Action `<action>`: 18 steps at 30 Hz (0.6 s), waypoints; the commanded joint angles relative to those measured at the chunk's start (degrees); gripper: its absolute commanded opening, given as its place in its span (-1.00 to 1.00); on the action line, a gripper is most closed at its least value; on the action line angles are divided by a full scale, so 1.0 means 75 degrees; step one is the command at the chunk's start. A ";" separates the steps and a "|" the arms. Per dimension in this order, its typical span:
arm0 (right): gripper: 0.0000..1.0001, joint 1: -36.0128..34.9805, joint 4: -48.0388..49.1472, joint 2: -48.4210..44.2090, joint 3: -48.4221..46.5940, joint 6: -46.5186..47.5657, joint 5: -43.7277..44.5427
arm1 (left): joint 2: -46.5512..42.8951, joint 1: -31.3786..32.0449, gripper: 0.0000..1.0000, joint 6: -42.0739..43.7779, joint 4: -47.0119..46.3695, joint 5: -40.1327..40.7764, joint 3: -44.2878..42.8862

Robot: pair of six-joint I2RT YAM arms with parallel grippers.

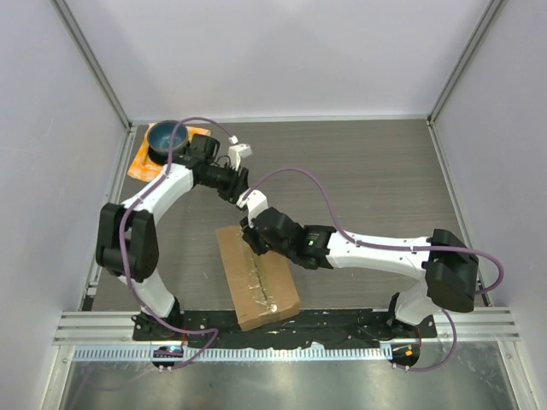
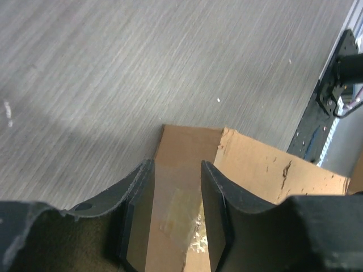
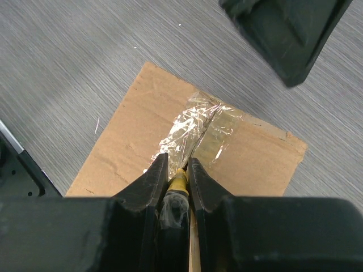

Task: Unpack the express box
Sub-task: Adjust the express box at the center of the board.

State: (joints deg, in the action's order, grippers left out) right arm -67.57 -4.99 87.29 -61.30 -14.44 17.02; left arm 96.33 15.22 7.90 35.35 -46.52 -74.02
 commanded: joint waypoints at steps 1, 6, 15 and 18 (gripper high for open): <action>-0.98 0.0255 0.0314 -0.0095 -0.0253 0.0460 -0.0873 | 0.0572 0.0056 -0.18 0.1486 0.1118 -0.0781 -0.0442; -0.99 0.0571 0.0420 0.0045 -0.0264 0.0694 -0.1565 | 0.1287 0.0056 -0.24 0.3209 0.2877 -0.0980 -0.1122; -0.99 0.1099 0.0373 0.0221 -0.0428 0.1174 -0.2140 | 0.1558 -0.0014 -0.62 0.3237 0.3197 -0.0770 -0.1369; -0.99 0.1227 0.0268 0.0373 -0.0580 0.1479 -0.2116 | 0.1453 -0.0014 -0.72 0.2710 0.2776 -0.0606 -0.1299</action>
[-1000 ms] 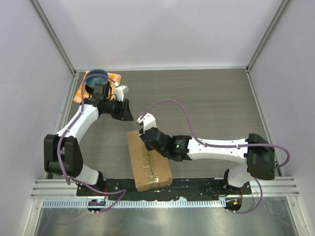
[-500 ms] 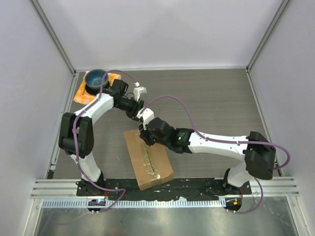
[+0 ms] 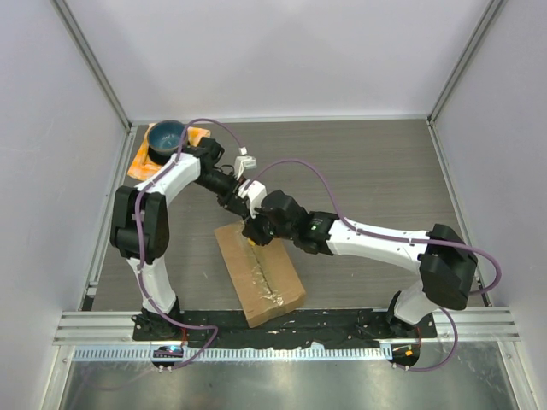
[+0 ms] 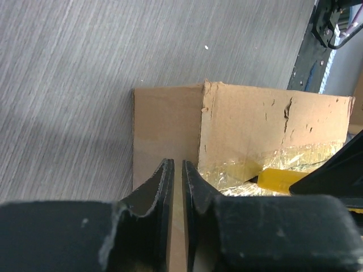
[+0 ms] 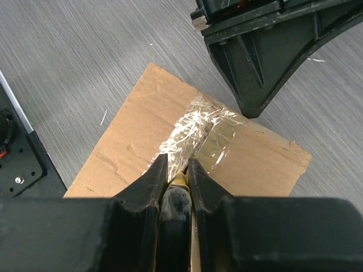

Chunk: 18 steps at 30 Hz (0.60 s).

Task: Unpack the express box
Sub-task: Adjust the express box at the center of the board.

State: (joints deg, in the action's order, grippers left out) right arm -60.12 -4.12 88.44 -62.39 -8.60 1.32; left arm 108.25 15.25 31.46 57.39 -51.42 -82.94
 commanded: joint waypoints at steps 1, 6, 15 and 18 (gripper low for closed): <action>-0.99 0.0292 0.0116 0.0277 -0.0540 0.0875 -0.0024 | -0.0171 -0.0017 -0.80 -0.0549 -0.0488 0.0163 -0.0075; -0.99 0.0352 -0.0153 0.0629 -0.0997 0.1533 0.0315 | -0.0627 -0.0227 -1.00 -0.2151 -0.1965 0.1474 0.0194; -0.99 0.0363 0.0080 0.0641 -0.1255 0.1709 0.0421 | -0.1108 -0.0673 -1.00 -0.2753 -0.2600 0.1794 0.0440; -0.99 0.0340 0.0198 0.0548 -0.1314 0.1674 0.0351 | -0.1202 -0.0673 -1.00 -0.2812 -0.2636 0.1664 0.0698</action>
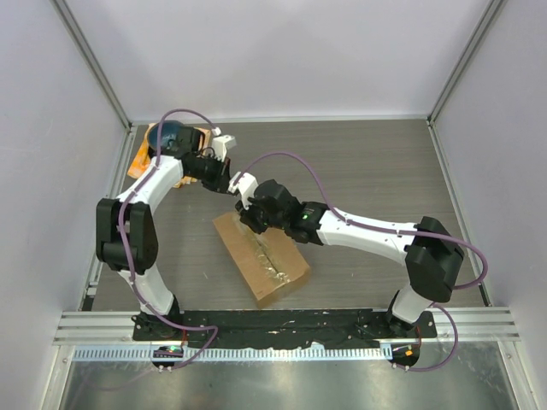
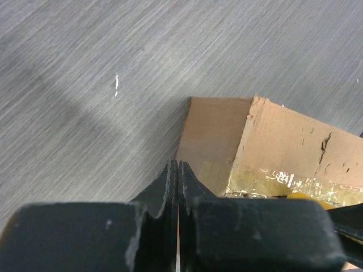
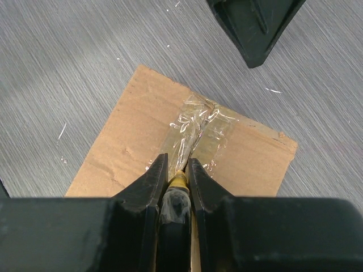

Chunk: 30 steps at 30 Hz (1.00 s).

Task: Unpack the express box
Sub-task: Adjust the express box at the center of the board.

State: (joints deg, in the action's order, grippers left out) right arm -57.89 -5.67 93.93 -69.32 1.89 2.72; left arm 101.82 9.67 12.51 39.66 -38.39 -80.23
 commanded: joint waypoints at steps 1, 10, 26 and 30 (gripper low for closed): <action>-0.99 0.0043 0.0439 -0.0196 -0.0413 0.0287 0.0141 | -0.0404 0.0070 -1.00 -0.0309 -0.0284 -0.0096 0.0372; -0.99 0.0019 0.0475 -0.0313 -0.0507 0.0287 0.0082 | -0.1002 0.0128 -0.61 -0.0426 0.0161 -0.1115 0.0525; -0.98 -0.0145 0.0580 -0.0535 -0.0765 0.0310 0.0211 | -0.1037 0.0644 -0.66 0.0101 -0.0330 0.0021 0.1907; -0.98 -0.0192 0.0709 -0.0723 -0.0672 0.0240 0.0328 | -0.1014 0.0644 -0.68 0.0101 -0.0343 0.0138 0.1908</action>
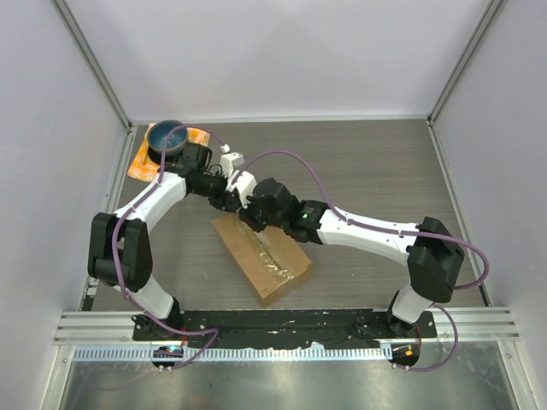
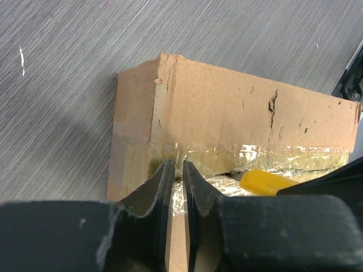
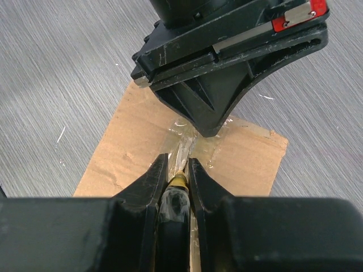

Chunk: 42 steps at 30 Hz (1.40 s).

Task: Unpack the express box
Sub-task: Adjust the express box at the center of the board, then cut the express box at the center of the board.

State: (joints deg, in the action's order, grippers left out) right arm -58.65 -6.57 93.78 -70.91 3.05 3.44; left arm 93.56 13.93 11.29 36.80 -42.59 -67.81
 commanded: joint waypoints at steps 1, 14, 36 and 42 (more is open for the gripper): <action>-0.99 -0.0101 0.0829 -0.0761 -0.0424 0.0062 0.0302 | 0.0088 0.0087 -0.69 0.0264 0.0051 0.0721 0.0252; -0.98 -0.0137 0.1613 -0.1523 0.0442 -0.0686 0.0350 | -0.0006 0.0076 -0.71 0.0253 0.0051 0.0780 0.0346; -0.99 -0.0183 0.2317 -0.1383 0.1791 -0.1578 0.0584 | -0.0076 0.0076 -0.76 0.0217 0.0063 0.0839 0.0323; -0.98 -0.0184 0.2340 -0.1254 0.1768 -0.1426 0.0759 | -0.0099 0.0064 -0.76 0.0229 0.0109 0.0827 0.0323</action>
State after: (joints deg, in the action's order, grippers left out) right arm -59.79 7.31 84.05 -57.30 -7.84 7.25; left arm 92.88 14.24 11.35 35.83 -41.15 -67.09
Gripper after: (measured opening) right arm 0.219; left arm 0.118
